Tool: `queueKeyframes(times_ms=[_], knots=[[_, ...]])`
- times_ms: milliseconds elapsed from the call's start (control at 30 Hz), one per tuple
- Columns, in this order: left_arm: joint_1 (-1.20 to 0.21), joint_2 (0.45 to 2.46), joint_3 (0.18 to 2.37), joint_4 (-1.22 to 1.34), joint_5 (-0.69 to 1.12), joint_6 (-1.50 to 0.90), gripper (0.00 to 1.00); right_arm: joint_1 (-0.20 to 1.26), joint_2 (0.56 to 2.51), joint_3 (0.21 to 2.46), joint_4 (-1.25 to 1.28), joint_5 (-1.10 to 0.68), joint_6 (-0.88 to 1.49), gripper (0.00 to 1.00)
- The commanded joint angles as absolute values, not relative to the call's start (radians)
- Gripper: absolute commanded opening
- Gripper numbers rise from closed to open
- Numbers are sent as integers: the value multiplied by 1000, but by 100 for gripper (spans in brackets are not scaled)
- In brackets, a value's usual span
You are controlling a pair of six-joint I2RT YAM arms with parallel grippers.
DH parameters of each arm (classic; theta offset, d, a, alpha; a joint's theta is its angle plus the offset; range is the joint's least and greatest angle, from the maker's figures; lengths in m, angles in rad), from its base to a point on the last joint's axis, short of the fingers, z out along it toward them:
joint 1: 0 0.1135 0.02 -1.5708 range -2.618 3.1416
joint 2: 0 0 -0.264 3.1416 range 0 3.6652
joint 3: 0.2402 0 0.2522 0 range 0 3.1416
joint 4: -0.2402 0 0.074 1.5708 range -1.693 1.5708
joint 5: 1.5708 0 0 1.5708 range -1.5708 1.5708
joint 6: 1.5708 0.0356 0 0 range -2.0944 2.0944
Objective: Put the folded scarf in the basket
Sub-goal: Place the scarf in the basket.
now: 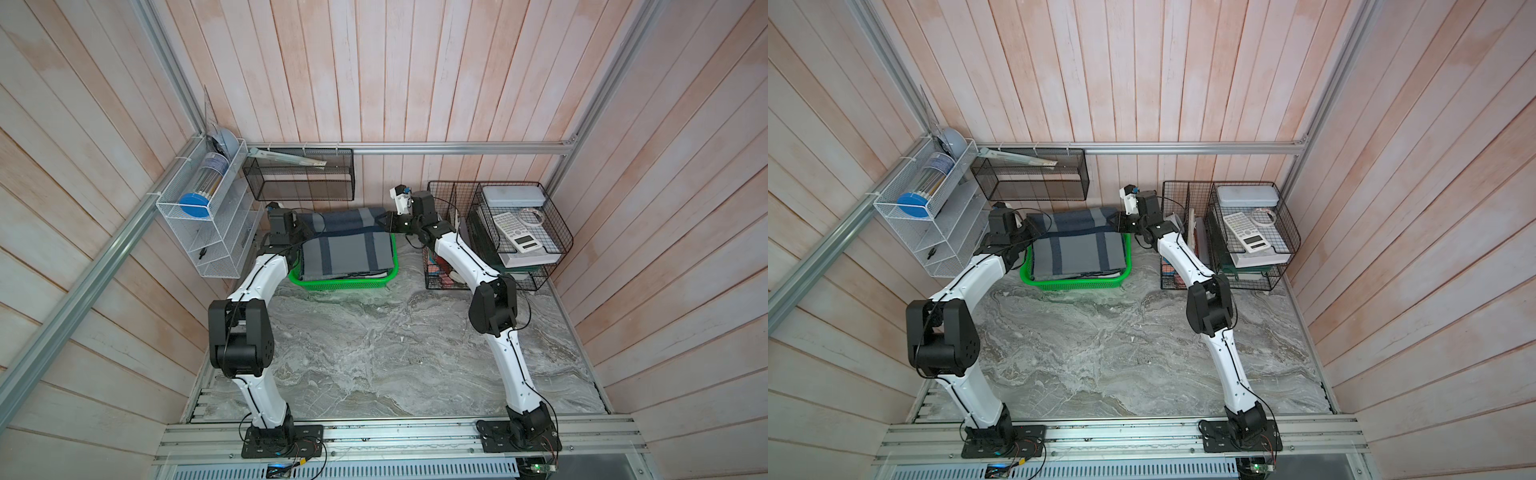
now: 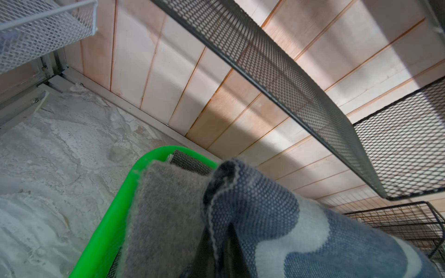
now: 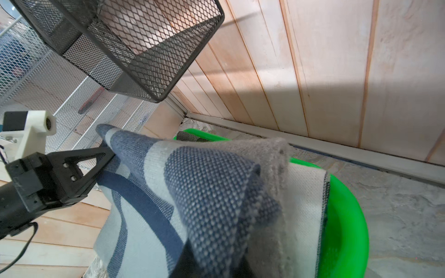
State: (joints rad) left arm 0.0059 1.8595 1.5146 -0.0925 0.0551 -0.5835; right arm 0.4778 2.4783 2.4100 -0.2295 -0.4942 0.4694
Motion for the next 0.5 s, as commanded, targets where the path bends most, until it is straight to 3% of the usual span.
queueKeyframes(times_ms=[0, 33, 67, 100, 167, 300, 467], knots=[[34, 1886, 1594, -107, 39, -541, 17, 446, 2487, 2457, -224, -482, 467, 36], [34, 1893, 1611, -120, 44, -541, 51, 446, 2484, 2459, -221, -482, 469, 48], [35, 1893, 1619, -130, 36, -546, 78, 446, 2478, 2460, -223, -477, 469, 58], [34, 1888, 1621, -133, 32, -549, 98, 446, 2471, 2459, -228, -472, 470, 64], [34, 1854, 1605, -123, 31, -554, 100, 449, 2440, 2450, -248, -469, 460, 70], [28, 1738, 1493, -22, 95, -572, 100, 460, 2315, 2326, -258, -441, 426, 73], [17, 1547, 1298, 69, 115, -589, 100, 485, 2014, 1890, -51, -384, 426, 74]])
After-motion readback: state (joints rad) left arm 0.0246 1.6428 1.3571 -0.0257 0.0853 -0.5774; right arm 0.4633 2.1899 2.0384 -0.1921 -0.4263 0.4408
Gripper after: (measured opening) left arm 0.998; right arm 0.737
